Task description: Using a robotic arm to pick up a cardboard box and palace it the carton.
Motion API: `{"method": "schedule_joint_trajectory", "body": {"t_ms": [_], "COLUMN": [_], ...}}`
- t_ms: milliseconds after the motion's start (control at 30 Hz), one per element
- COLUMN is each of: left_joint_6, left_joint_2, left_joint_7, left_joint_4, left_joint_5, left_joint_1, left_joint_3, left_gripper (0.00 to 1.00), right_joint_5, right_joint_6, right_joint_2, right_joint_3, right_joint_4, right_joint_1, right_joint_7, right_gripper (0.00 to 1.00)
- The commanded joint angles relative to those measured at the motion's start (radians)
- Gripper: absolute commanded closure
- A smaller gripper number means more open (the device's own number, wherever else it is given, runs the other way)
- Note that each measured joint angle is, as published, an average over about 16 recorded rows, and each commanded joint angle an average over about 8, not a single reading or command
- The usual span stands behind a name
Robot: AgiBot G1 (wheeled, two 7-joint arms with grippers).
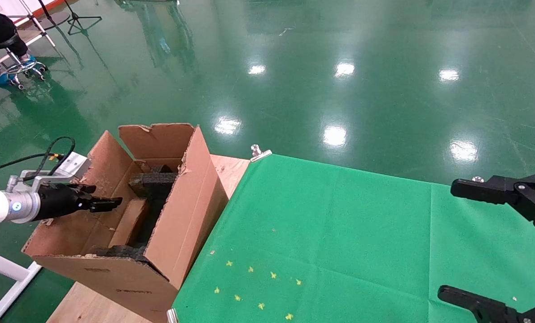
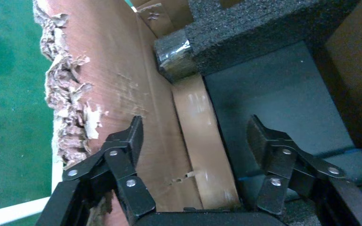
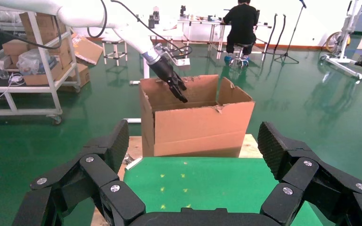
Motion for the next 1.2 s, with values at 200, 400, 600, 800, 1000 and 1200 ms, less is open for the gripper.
{"method": "schedule_joint_trajectory", "body": {"t_ms": [200, 400, 600, 800, 1000, 1200], "left_joint_6": [0.086, 0.189, 0.218, 0.226, 0.261, 0.302], "left_joint_2": [-0.045, -0.103, -0.124, -0.118, -0.11, -0.098], "left_joint_7": [0.008, -0.014, -0.023, -0.023, -0.026, -0.029], "left_joint_4": [-0.111, -0.279, -0.362, -0.363, -0.433, -0.512], "left_joint_5": [-0.041, -0.1, -0.111, -0.126, -0.196, -0.277], "left_joint_1": [-0.051, -0.071, -0.069, -0.057, -0.017, 0.031], "left_joint_3": [-0.025, -0.056, -0.055, -0.057, -0.067, -0.079], "left_gripper": [0.0, 0.0, 0.0, 0.0, 0.0, 0.0], "right_joint_5": [0.0, 0.0, 0.0, 0.0, 0.0, 0.001], "right_joint_6": [0.0, 0.0, 0.0, 0.0, 0.0, 0.0], "right_joint_2": [0.0, 0.0, 0.0, 0.0, 0.0, 0.0], "right_joint_3": [0.0, 0.0, 0.0, -0.001, -0.001, -0.001], "right_joint_4": [0.0, 0.0, -0.001, -0.001, -0.001, -0.001], "right_joint_1": [0.0, 0.0, 0.0, 0.0, 0.0, 0.001], "right_joint_7": [0.0, 0.0, 0.0, 0.0, -0.001, -0.001], "right_gripper": [0.0, 0.0, 0.0, 0.0, 0.0, 0.0]}}
